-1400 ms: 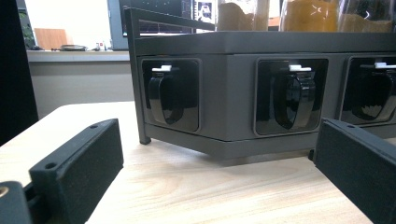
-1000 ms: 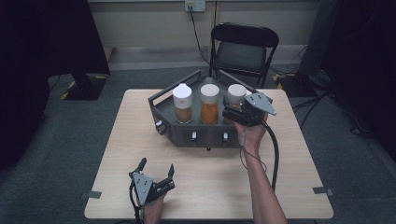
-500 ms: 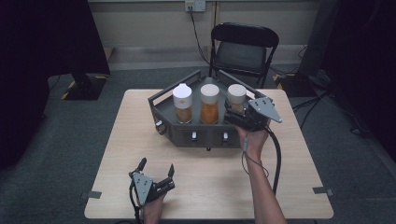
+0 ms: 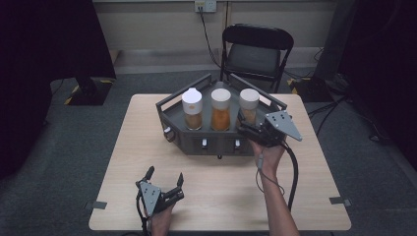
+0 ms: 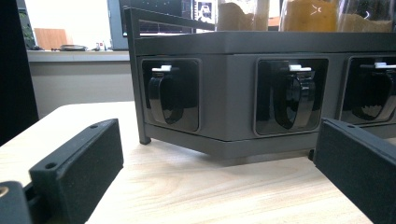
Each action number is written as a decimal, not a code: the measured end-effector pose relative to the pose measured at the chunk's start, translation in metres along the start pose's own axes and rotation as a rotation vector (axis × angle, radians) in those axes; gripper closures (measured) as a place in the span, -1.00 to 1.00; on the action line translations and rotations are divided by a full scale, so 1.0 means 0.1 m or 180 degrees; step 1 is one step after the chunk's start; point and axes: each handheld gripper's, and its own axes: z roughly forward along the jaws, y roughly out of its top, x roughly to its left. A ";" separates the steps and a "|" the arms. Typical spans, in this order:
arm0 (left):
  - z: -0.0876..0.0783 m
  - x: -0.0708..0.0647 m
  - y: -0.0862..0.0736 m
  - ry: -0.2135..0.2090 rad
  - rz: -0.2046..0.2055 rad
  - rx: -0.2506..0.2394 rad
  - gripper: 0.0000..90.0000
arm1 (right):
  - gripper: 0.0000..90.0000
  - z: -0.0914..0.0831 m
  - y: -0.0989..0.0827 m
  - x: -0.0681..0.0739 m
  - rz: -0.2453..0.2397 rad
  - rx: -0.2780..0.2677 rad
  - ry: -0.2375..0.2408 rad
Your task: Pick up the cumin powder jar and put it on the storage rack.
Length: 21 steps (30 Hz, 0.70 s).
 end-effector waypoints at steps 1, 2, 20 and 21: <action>0.00 0.00 0.00 0.0000 0.0000 0.0000 -0.98 | -1.00 -0.02 0.00 0.00 0.0003 -0.0006 -0.0007; 0.00 0.00 0.00 0.0000 0.0000 0.0000 -0.98 | -1.00 -0.03 -0.01 0.00 0.0003 -0.0013 -0.0009; 0.00 0.00 0.00 0.0001 0.0000 0.0000 -0.98 | -1.00 -0.29 -0.09 -0.01 0.0113 -0.0105 0.0015; 0.00 0.00 0.00 0.0001 0.0001 0.0001 -0.98 | -1.00 -0.30 -0.09 -0.01 0.0105 -0.0096 0.0006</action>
